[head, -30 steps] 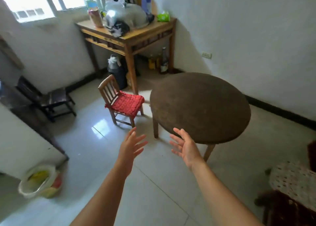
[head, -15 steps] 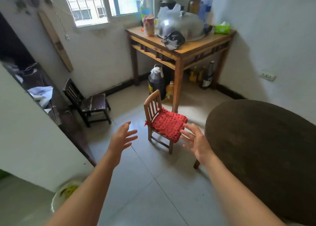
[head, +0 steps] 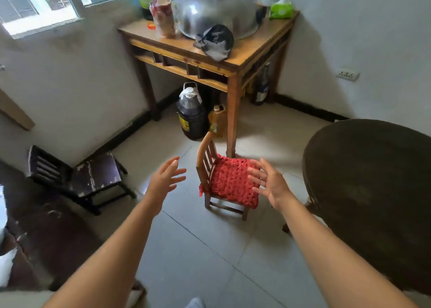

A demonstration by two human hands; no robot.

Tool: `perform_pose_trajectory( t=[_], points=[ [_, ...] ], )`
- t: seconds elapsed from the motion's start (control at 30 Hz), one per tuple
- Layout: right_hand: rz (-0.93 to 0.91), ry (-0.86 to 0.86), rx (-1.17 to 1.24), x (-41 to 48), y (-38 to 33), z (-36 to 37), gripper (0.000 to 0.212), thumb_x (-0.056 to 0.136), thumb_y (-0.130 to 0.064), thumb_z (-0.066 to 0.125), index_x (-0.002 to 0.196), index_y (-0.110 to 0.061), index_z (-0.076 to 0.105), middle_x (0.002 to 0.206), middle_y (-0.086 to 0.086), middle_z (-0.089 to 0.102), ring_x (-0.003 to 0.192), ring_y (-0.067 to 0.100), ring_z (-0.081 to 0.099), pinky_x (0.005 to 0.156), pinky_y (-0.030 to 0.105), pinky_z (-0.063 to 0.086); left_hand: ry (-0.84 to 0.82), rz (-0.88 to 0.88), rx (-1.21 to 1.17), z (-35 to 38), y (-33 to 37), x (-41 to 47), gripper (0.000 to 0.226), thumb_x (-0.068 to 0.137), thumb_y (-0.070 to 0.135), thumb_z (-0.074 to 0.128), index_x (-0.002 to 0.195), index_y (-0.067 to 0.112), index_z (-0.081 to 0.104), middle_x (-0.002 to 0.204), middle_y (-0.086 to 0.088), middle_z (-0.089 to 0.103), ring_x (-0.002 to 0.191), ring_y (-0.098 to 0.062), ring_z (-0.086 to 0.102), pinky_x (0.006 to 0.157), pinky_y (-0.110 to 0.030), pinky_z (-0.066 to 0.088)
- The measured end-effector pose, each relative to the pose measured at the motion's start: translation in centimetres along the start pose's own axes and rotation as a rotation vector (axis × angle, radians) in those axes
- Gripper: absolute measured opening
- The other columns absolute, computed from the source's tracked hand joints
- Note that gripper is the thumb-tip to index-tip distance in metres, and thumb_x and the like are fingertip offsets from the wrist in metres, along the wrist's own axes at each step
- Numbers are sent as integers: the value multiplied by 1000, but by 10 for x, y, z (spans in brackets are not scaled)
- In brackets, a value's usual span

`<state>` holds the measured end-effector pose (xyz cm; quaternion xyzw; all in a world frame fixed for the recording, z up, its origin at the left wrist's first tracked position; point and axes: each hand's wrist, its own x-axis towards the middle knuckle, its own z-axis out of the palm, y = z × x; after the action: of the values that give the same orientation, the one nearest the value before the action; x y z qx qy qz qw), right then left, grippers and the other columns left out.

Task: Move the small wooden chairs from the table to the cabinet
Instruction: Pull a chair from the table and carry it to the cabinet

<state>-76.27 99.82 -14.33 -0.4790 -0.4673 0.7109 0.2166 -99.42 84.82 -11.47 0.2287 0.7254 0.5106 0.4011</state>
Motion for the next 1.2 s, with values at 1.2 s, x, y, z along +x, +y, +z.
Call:
perform_pose_trajectory(
  t=[1.2],
  points=[
    [335, 449, -580, 427, 116, 229, 86, 77, -20, 65, 146, -26, 15, 134, 5, 54, 116, 30, 56, 94, 49, 48, -578, -403, 741, 94, -118, 545, 96, 76, 34, 68, 147, 31, 3, 128, -6, 48, 107, -34, 54, 74, -44, 55]
  ],
)
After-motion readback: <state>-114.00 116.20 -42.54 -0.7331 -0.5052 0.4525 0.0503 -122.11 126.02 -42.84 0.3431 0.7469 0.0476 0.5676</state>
